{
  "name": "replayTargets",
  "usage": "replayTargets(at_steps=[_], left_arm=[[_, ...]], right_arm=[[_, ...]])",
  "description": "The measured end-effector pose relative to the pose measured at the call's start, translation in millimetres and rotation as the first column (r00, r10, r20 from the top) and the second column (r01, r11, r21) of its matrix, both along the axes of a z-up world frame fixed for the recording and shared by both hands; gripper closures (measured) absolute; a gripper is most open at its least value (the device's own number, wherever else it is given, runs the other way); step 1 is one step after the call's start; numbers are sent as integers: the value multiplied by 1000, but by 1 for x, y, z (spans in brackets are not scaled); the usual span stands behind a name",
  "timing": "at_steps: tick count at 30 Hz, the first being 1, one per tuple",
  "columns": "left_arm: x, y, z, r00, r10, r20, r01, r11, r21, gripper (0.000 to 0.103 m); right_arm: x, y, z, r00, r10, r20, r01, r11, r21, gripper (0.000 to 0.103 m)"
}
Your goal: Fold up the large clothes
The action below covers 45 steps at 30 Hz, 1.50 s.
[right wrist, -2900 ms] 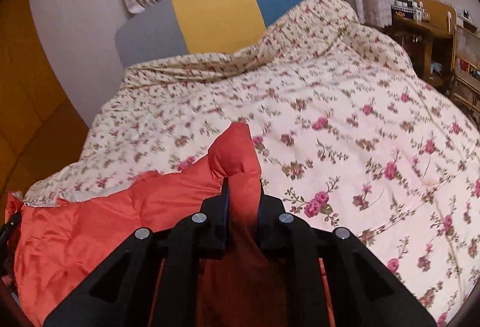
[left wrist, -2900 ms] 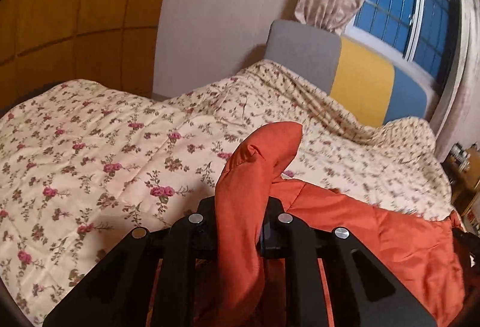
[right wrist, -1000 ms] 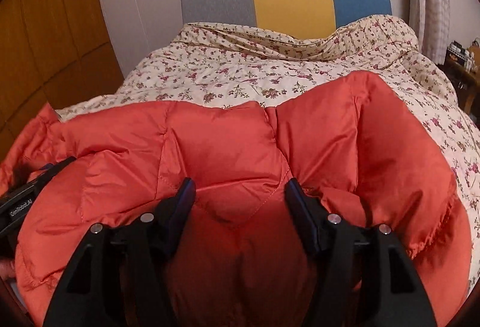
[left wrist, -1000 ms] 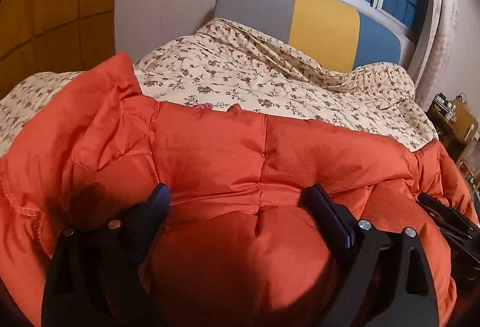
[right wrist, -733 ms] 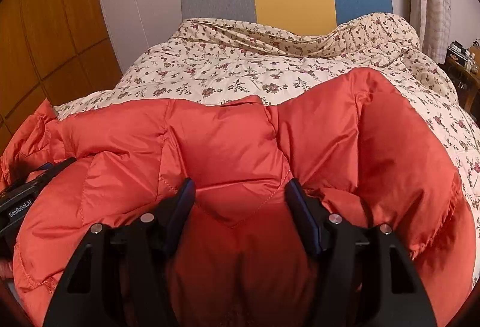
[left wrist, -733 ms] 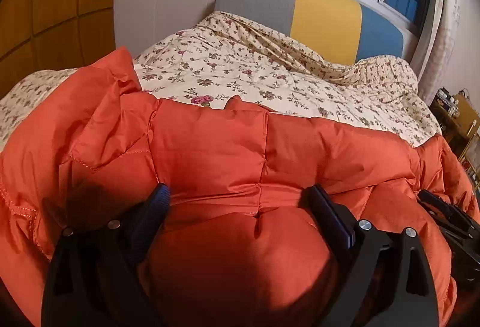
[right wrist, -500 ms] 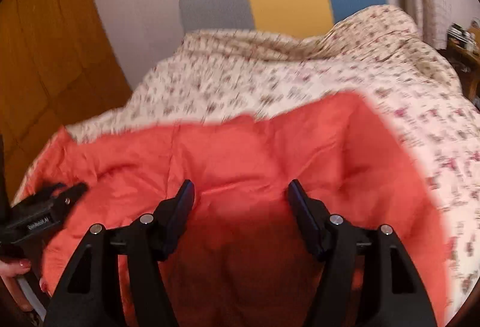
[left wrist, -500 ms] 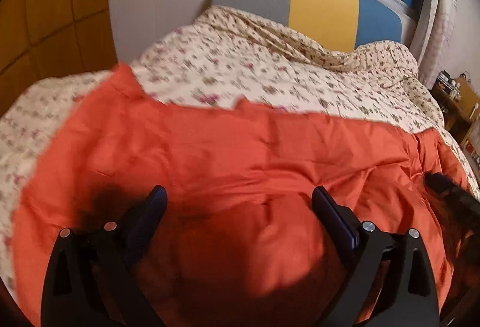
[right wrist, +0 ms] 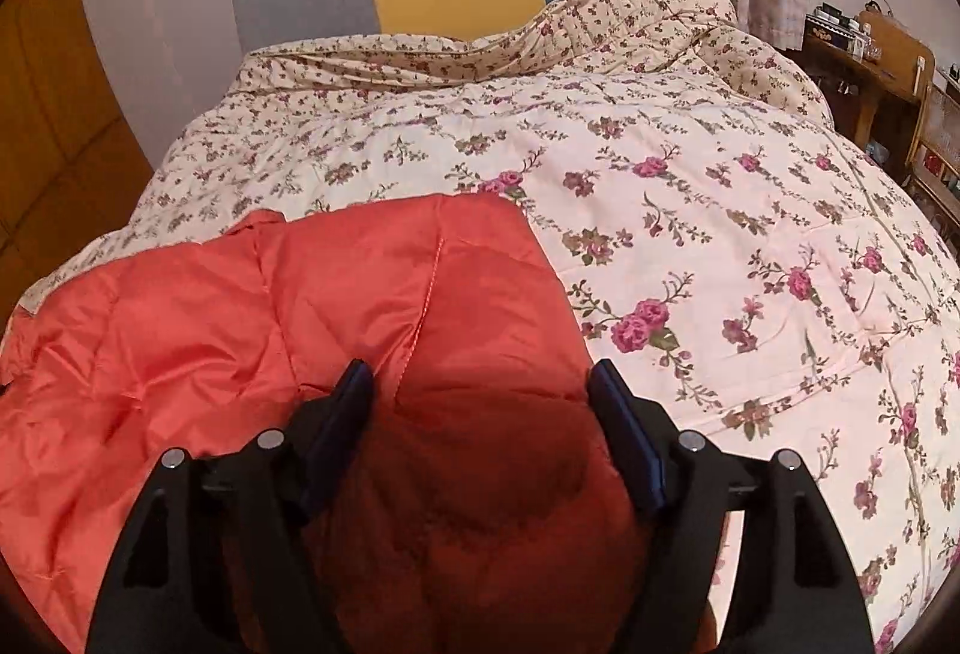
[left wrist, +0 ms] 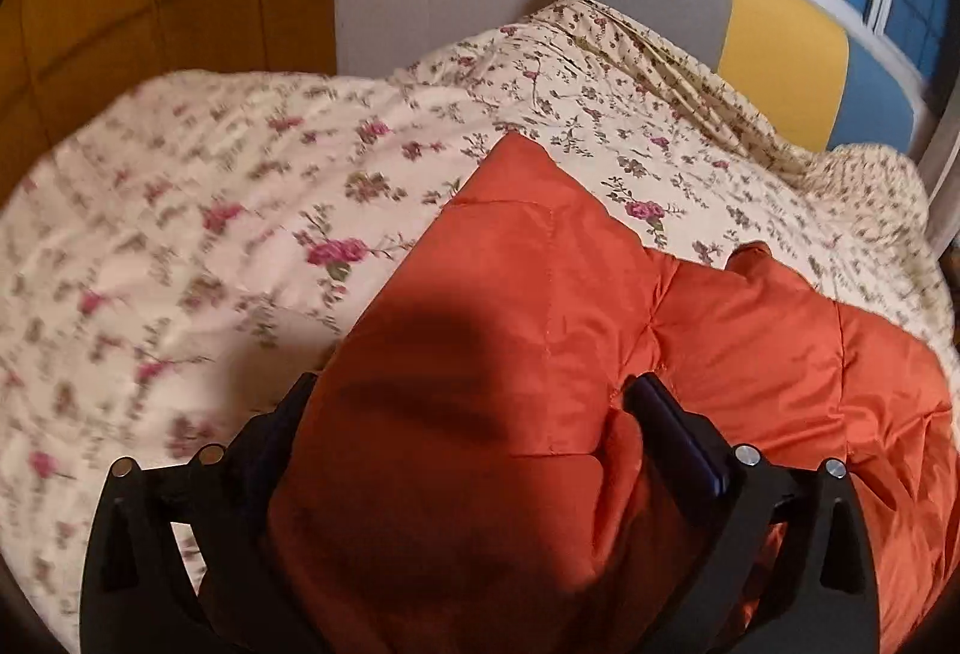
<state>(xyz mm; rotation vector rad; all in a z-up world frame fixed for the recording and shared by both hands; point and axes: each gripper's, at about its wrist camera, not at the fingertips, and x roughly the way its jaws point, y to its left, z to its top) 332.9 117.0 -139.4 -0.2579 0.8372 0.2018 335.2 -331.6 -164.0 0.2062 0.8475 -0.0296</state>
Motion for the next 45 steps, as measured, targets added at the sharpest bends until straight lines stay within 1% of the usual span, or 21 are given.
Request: replayTargets(at_steps=[4, 6, 8, 10, 12, 13, 14, 17, 19, 20, 22, 25, 27, 29, 32, 36, 39, 42, 45], left_arm=[[2, 4, -10, 1000, -11, 11, 12, 999, -51, 3], [3, 5, -13, 1000, -14, 14, 15, 997, -80, 3], [3, 3, -12, 1000, -15, 16, 16, 996, -82, 3], [1, 1, -9, 1000, -10, 12, 10, 998, -60, 3], [-6, -3, 0, 1000, 2, 14, -1, 1000, -19, 3], [-14, -7, 5, 1000, 2, 27, -2, 1000, 3, 3], [-22, -9, 10, 999, -4, 45, 4, 1000, 13, 3], [-57, -20, 29, 989, -55, 139, 51, 998, 34, 3], [-81, -28, 39, 977, -110, 184, 97, 992, 78, 3], [-88, -31, 41, 974, -119, 192, 103, 990, 93, 3], [-105, -34, 42, 970, -133, 202, 115, 988, 99, 3], [-121, -32, 34, 974, -127, 186, 118, 991, 59, 3], [-129, -32, 30, 977, -118, 178, 115, 993, 27, 3], [-135, -34, 26, 977, -125, 172, 124, 992, 12, 3], [-144, -38, 22, 978, -132, 161, 130, 991, 21, 3], [-151, -40, 16, 980, -142, 141, 139, 990, 32, 3], [-153, -44, 10, 979, -166, 118, 158, 985, 70, 3], [-154, -46, 4, 976, -190, 102, 179, 978, 109, 3], [-155, -46, 1, 976, -191, 103, 180, 978, 108, 3]], right_arm=[[6, -2, -6, 1000, -7, -5, 7, 999, 32, 26], [7, -2, -7, 1000, -9, -7, 9, 1000, 30, 26], [6, 0, -7, 1000, -11, -3, 11, 1000, 19, 26], [3, 1, -6, 1000, -16, 6, 16, 1000, 9, 26], [0, 2, -1, 1000, -25, 16, 25, 1000, -11, 25], [-2, 3, 2, 999, -29, 15, 29, 999, -25, 25], [-4, 4, 5, 999, -32, 12, 32, 999, -36, 25], [-18, 8, 21, 999, -47, 23, 48, 997, -66, 25], [-29, 12, 28, 998, -44, 35, 46, 998, -46, 24], [-38, 14, 35, 998, -46, 46, 48, 998, -30, 24], [-50, 19, 42, 997, -45, 62, 46, 999, -11, 24], [-68, 30, 55, 996, -27, 81, 25, 999, 30, 24], [-80, 41, 63, 995, -10, 99, 7, 1000, 27, 24], [-90, 54, 71, 993, 12, 117, -14, 1000, 23, 24], [-100, 70, 75, 991, 46, 126, -50, 998, 26, 24], [-107, 87, 71, 990, 80, 120, -84, 996, 29, 24], [-105, 100, 62, 989, 107, 100, -112, 993, 39, 24], [-102, 112, 51, 990, 118, 80, -120, 993, 19, 24], [-96, 117, 36, 991, 126, 48, -126, 992, 1, 23]])
